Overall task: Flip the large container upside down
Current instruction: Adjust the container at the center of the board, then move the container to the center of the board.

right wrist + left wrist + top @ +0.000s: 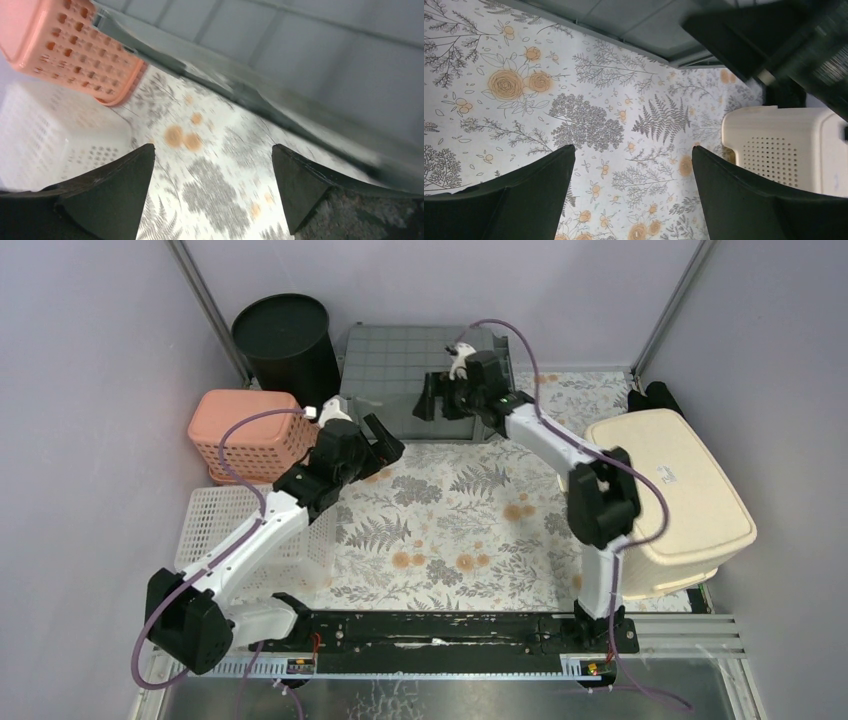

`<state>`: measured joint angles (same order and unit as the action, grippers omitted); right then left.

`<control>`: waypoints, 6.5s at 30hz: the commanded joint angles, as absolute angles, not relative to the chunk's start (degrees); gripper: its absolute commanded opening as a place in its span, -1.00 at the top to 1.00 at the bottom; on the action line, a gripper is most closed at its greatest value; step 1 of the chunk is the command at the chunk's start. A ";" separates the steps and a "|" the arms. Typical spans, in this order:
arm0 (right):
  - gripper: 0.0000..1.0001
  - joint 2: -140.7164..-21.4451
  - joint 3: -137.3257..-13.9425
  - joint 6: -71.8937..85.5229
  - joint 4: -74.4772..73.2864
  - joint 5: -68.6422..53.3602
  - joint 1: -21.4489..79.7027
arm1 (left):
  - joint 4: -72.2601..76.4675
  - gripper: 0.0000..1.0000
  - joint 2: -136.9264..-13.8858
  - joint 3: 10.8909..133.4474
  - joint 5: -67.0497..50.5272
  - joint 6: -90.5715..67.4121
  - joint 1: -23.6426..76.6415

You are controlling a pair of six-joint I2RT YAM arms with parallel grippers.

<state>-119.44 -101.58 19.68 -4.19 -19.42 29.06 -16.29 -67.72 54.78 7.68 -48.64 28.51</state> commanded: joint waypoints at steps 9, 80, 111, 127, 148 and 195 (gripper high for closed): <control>-0.89 -79.13 -61.64 13.56 -14.87 12.36 25.58 | -12.79 -1.00 -73.95 53.50 12.23 -46.63 32.64; -0.49 -61.11 -73.22 22.91 -44.21 27.89 9.41 | -2.68 -1.00 -61.64 47.37 -0.34 -30.72 27.04; 0.25 -109.98 -95.62 21.10 -24.59 3.40 -1.67 | -3.70 -1.00 -68.59 51.07 -5.62 -31.25 27.64; 0.25 -137.34 -126.26 24.21 -14.94 -2.35 -3.57 | -5.38 -1.00 -72.15 53.85 -4.07 -29.04 29.55; -0.77 -88.64 -94.28 22.50 -13.64 -15.41 -6.09 | -12.17 -1.00 -66.11 56.08 -0.62 -28.04 30.23; -0.62 -78.11 -65.39 22.54 -23.89 1.49 -16.44 | -15.99 -1.00 -59.87 53.23 0.22 -29.71 31.11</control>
<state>-82.89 -62.15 21.52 -24.12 3.73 -17.32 -16.69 -60.25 53.78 0.23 -29.93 30.81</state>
